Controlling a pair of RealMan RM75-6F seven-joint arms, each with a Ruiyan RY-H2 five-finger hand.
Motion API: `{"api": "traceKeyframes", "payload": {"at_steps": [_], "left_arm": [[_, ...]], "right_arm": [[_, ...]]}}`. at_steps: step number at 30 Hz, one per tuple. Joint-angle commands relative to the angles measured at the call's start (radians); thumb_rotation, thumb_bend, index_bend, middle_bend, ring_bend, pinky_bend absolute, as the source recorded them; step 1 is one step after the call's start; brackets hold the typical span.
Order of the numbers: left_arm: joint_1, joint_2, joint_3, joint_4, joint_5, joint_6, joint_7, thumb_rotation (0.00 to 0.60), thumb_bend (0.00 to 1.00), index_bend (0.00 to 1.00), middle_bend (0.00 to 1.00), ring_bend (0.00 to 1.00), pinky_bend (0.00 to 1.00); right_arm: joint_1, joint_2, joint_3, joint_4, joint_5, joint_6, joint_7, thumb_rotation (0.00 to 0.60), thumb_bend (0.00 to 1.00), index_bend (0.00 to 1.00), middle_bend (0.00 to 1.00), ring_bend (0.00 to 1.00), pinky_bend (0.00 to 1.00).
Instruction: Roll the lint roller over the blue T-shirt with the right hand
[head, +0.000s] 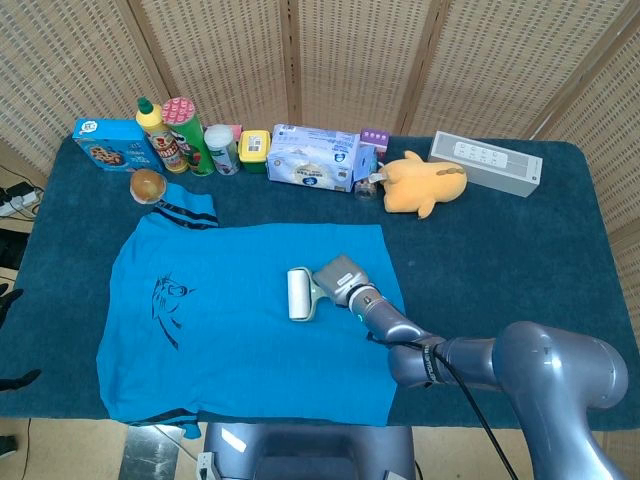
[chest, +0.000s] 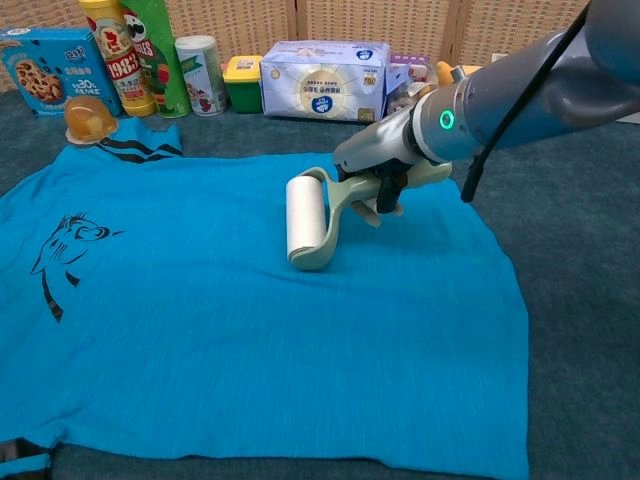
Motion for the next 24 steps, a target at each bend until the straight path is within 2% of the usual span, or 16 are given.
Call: {"api": "traceKeyframes", "payload": {"at_steps": [1, 9, 13, 24], "left_arm": [[-0.001, 0.001, 0.000, 0.001, -0.001, -0.002, -0.002, 0.600, 0.09, 0.00, 0.00, 0.00, 0.00], [-0.008, 0.003, -0.002, 0.002, -0.010, -0.014, -0.003, 0.600, 0.09, 0.00, 0.00, 0.00, 0.00], [-0.009, 0.003, -0.002, 0.000, -0.011, -0.016, -0.001, 0.600, 0.09, 0.00, 0.00, 0.00, 0.00], [-0.007, 0.007, 0.001, 0.003, -0.001, -0.015, -0.014, 0.600, 0.09, 0.00, 0.00, 0.00, 0.00]], "right_arm": [[0.037, -0.002, -0.031, 0.004, 0.062, -0.032, -0.020, 0.600, 1.00, 0.60, 0.73, 0.87, 1.00], [0.135, -0.017, -0.113, 0.012, 0.201, -0.062, -0.059, 0.600, 1.00, 0.61, 0.73, 0.87, 1.00], [0.189, -0.030, -0.137, 0.003, 0.259, -0.060, -0.074, 0.600, 1.00, 0.61, 0.73, 0.87, 1.00], [0.279, -0.061, -0.151, -0.006, 0.360, -0.034, -0.093, 0.600, 1.00, 0.61, 0.73, 0.87, 1.00]]}}
